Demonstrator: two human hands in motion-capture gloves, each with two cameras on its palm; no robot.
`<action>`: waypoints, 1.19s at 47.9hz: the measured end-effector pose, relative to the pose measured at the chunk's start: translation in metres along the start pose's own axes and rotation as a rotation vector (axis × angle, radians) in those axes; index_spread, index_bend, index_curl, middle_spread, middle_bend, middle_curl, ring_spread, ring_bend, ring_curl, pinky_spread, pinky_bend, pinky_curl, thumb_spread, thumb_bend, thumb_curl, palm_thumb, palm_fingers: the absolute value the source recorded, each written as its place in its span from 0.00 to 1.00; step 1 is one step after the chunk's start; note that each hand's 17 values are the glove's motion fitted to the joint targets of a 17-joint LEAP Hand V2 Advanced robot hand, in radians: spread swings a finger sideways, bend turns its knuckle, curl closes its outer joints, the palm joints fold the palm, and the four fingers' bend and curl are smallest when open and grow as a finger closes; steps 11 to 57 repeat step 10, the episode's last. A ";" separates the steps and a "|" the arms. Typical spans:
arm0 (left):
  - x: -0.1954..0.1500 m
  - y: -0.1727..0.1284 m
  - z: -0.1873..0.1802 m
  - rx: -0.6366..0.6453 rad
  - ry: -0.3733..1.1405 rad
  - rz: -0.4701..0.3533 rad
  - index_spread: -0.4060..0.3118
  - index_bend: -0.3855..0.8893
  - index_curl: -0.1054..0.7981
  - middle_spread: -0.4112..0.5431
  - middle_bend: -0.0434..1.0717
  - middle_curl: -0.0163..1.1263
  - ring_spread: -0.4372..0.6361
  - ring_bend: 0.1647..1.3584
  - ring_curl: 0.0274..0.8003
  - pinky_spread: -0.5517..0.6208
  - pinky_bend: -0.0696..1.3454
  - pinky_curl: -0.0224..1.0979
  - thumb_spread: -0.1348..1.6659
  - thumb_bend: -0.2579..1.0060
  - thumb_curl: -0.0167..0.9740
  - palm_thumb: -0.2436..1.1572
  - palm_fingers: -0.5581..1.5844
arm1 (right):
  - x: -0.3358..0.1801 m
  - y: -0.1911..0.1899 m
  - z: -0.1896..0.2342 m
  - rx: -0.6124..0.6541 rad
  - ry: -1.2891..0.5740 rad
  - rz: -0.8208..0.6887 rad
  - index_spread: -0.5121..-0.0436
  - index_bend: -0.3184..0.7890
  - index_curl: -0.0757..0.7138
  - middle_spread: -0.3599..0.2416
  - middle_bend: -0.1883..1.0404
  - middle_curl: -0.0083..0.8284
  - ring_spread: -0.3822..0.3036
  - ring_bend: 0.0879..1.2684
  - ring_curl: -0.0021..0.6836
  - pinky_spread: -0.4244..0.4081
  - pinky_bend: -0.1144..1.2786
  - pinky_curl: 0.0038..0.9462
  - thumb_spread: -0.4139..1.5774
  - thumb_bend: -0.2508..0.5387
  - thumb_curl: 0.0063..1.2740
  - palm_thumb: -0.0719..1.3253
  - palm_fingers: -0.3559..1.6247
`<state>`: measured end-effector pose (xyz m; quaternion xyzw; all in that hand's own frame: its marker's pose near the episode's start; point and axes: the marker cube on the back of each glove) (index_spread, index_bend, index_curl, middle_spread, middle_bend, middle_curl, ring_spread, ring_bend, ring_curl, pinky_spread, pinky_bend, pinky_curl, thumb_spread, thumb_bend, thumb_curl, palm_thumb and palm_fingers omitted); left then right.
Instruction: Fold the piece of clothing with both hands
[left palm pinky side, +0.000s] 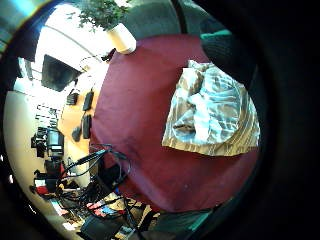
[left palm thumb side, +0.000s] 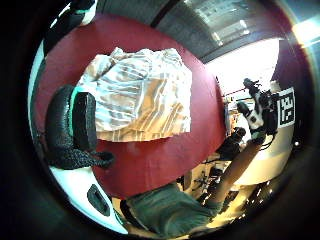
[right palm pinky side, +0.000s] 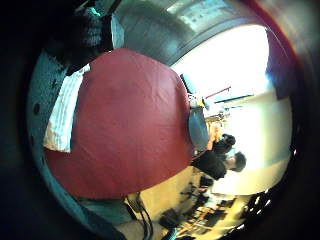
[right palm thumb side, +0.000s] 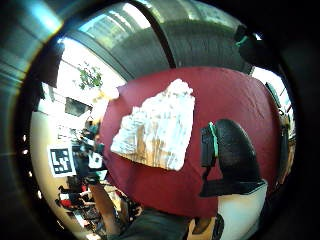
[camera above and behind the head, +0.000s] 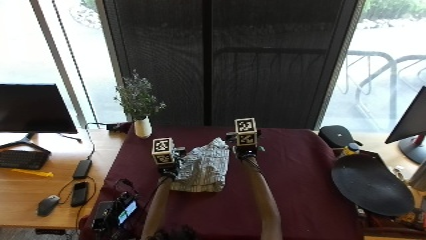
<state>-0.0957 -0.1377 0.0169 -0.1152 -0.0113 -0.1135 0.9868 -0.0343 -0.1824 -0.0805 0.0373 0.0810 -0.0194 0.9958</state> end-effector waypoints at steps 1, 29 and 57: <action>0.002 0.002 -0.001 0.003 -0.005 0.003 0.43 0.40 0.46 0.36 0.24 0.40 0.50 0.29 0.41 0.66 0.31 0.37 0.90 0.29 0.32 0.58 0.49 | 0.003 0.001 0.000 0.019 -0.012 0.011 0.46 0.45 0.56 0.41 0.27 0.41 0.58 0.15 0.50 0.77 0.43 0.35 0.84 0.30 0.36 0.60 0.46; 0.019 0.013 0.004 0.007 -0.011 0.036 0.42 0.40 0.45 0.35 0.24 0.40 0.49 0.29 0.41 0.66 0.31 0.38 0.89 0.28 0.32 0.58 0.49 | 0.014 0.018 -0.008 0.132 -0.098 0.067 0.46 0.45 0.58 0.40 0.28 0.40 0.59 0.15 0.51 0.79 0.42 0.35 0.85 0.30 0.35 0.60 0.47; 0.019 0.013 0.004 0.007 -0.011 0.036 0.42 0.40 0.45 0.35 0.24 0.40 0.49 0.29 0.41 0.66 0.31 0.38 0.89 0.28 0.32 0.58 0.49 | 0.014 0.018 -0.008 0.132 -0.098 0.067 0.46 0.45 0.58 0.40 0.28 0.40 0.59 0.15 0.51 0.79 0.42 0.35 0.85 0.30 0.35 0.60 0.47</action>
